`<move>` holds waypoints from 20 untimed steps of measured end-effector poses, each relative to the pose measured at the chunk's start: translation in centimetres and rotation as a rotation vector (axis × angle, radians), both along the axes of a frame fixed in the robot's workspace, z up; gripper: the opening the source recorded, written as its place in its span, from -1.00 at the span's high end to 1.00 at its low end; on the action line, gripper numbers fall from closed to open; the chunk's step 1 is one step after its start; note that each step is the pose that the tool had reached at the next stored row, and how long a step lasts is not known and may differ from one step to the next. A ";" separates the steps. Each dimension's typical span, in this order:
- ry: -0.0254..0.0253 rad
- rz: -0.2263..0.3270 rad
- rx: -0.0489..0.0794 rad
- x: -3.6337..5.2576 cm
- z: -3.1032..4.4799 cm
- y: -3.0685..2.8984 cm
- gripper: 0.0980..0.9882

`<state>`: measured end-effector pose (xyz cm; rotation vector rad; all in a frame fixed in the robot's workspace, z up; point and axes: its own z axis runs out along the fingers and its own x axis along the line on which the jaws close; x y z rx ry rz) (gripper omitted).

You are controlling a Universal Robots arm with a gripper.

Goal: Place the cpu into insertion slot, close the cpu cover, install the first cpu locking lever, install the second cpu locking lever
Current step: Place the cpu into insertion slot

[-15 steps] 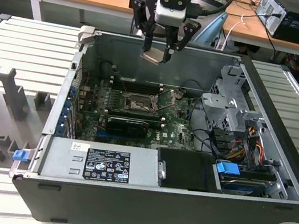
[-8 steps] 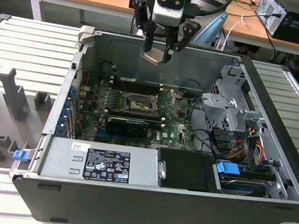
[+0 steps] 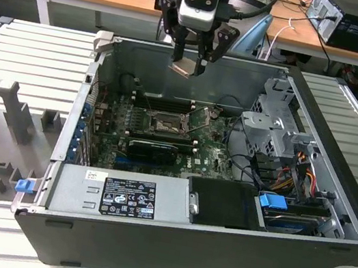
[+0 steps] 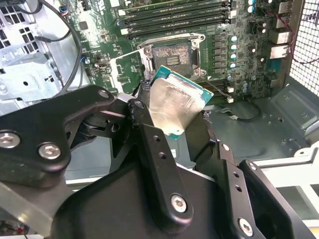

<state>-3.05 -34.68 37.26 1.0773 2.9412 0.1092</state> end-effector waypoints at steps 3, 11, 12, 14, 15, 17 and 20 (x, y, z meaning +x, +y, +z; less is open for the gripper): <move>-0.0001 -0.026 0.000 0.00 -0.01 0.00 0.04; 0.0000 -0.110 0.000 -0.16 -0.05 0.00 0.04; 0.0000 -0.122 0.000 -0.16 -0.06 0.00 0.04; 0.0000 -0.143 0.000 -0.16 -0.08 0.00 0.04; 0.0000 -0.153 0.000 -0.17 -0.09 0.00 0.04; 0.0000 -0.171 0.000 -0.17 -0.10 0.00 0.04; 0.0000 -0.206 0.000 -0.17 -0.12 0.00 0.04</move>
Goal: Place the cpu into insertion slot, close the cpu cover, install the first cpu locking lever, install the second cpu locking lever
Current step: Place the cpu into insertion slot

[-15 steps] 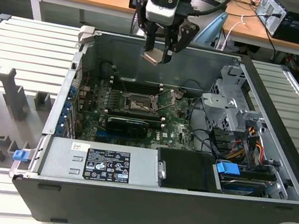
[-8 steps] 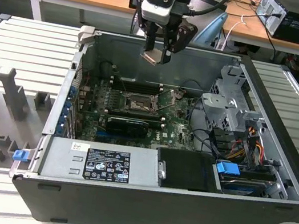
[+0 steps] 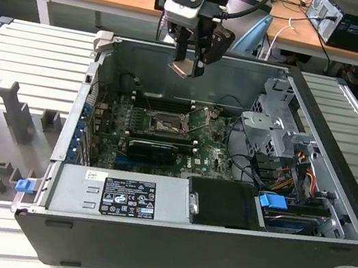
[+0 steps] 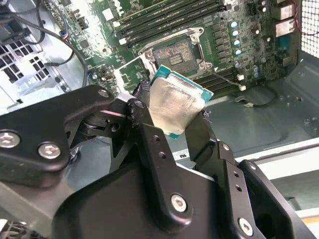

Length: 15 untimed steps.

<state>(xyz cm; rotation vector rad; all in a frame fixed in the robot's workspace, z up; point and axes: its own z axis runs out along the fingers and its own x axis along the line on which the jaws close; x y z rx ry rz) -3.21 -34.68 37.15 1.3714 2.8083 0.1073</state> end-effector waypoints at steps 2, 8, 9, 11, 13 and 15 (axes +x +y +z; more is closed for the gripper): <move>0.0000 -0.019 0.000 0.00 -0.01 0.00 0.04; 0.0000 -0.114 0.000 0.00 -0.09 0.00 0.04; 0.0000 -0.125 0.000 0.00 -0.10 0.00 0.04; 0.0000 -0.150 0.000 0.00 -0.12 0.00 0.04; 0.0000 -0.170 0.000 0.00 -0.14 0.00 0.04; 0.0001 -0.198 0.000 0.00 -0.16 0.00 0.04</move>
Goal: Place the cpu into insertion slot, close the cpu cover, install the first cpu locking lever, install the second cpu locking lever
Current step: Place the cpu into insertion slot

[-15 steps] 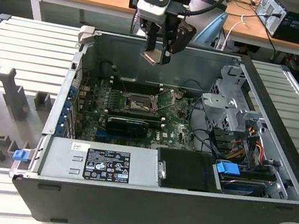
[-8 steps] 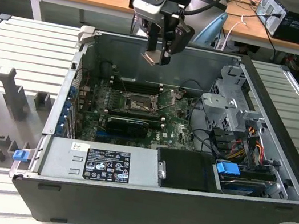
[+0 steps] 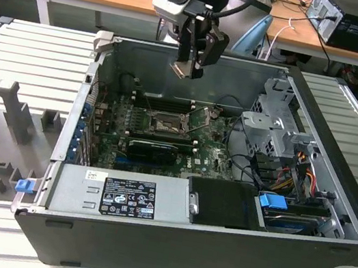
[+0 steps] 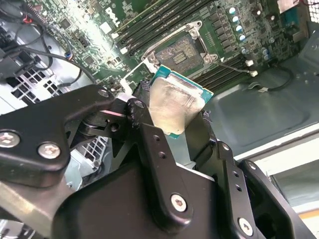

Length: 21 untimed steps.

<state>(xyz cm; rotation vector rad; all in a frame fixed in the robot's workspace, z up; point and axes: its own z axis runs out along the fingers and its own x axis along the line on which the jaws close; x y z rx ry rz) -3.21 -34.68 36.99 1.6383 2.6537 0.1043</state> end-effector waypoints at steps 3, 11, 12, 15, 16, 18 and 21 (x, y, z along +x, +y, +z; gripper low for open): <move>0.0001 -0.024 0.000 0.00 -0.03 0.00 0.04; -0.0009 -0.119 -0.001 0.01 -0.17 0.00 0.04; -0.0010 -0.124 -0.001 0.02 -0.24 0.01 0.04; -0.0009 -0.213 -0.001 0.02 -0.68 0.00 0.04; -0.0009 -0.240 -0.001 0.02 -0.82 0.00 0.04; -0.0008 -0.270 -0.001 0.02 -1.02 0.00 0.04; -0.0007 -0.296 0.000 0.03 -1.19 0.00 0.04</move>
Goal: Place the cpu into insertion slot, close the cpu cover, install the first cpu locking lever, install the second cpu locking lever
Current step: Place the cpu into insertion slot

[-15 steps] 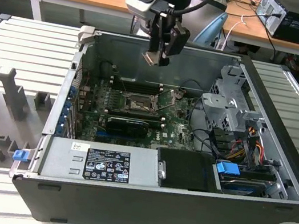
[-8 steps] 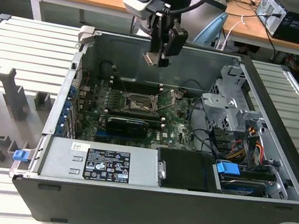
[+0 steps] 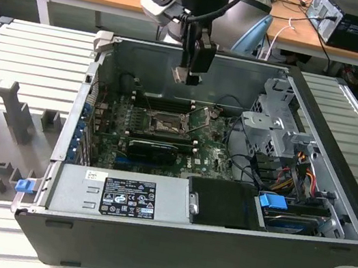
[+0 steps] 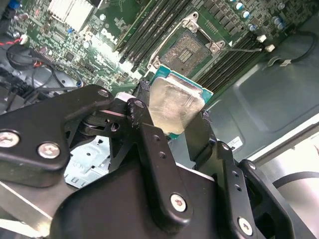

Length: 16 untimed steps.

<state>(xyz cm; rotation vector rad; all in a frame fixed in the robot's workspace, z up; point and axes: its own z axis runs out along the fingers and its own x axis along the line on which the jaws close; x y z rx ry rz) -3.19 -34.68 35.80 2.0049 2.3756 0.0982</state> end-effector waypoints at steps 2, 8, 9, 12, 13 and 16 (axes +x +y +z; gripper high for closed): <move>0.0000 -0.035 0.000 0.03 -0.25 0.00 0.04; 0.0000 -0.096 0.002 0.18 -0.69 0.00 0.04; 0.0000 -0.102 0.002 0.19 -0.74 0.00 0.04; 0.0001 -0.128 0.003 0.25 -0.92 0.00 0.04; 0.0000 -0.136 0.003 0.27 -0.99 0.00 0.04; 0.0001 -0.171 0.005 0.32 -1.24 0.00 0.04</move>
